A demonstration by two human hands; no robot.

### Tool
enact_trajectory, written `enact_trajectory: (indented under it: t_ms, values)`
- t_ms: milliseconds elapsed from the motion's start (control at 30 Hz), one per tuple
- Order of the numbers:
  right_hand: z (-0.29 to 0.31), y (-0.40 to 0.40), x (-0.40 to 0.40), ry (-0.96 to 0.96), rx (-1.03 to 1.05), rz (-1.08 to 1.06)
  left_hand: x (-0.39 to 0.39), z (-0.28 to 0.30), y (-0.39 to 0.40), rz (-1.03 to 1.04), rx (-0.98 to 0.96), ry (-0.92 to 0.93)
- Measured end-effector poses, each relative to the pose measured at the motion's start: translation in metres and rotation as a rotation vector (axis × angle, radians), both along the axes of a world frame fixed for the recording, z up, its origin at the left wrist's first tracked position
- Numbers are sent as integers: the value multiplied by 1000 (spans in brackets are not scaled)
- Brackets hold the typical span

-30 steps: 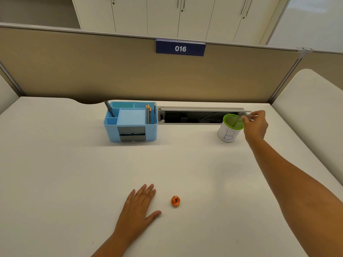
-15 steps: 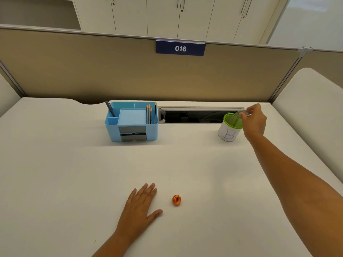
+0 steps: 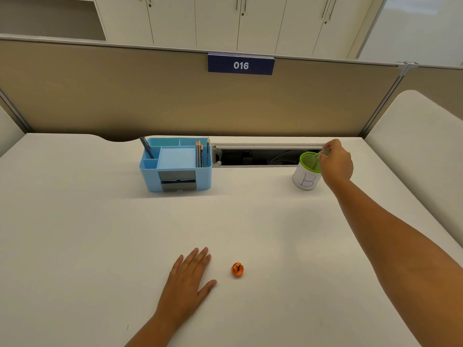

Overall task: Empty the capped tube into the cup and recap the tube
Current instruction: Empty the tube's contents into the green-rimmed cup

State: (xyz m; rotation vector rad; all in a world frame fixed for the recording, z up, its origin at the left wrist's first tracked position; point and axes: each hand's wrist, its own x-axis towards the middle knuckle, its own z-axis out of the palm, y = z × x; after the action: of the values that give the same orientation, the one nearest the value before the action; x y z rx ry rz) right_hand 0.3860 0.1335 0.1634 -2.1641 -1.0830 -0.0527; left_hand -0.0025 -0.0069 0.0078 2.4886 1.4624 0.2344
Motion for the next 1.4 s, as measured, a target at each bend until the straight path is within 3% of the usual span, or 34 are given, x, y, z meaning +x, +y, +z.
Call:
enact_trajectory:
  t_ms: [333,567,700,867,1033,1133,1300,1400]
  values:
    - [9,4,-3,-135,-78,-94,1,-2,1,-5,12,-25]
    - [10,3,-1,-194,-178,-20,0,-3,1,-5,2,-16]
    - [12,1,-1,-165,-165,-21,0,-3,1,-3,-7,-10]
    - [11,-3,-9,-17,7,-19,0,-2,1,0,-17,-17]
    - [-3,-23,-41,67,96,89,0,-3,2,-4,5,-34]
    - [-18,-42,-68,208,158,197,1,-2,1,-3,-12,-52]
    - [-51,-79,-112,804,307,311,13,5,-1,63,19,-108]
    - [-73,-105,-134,1053,288,302,38,8,-8,141,38,-155]
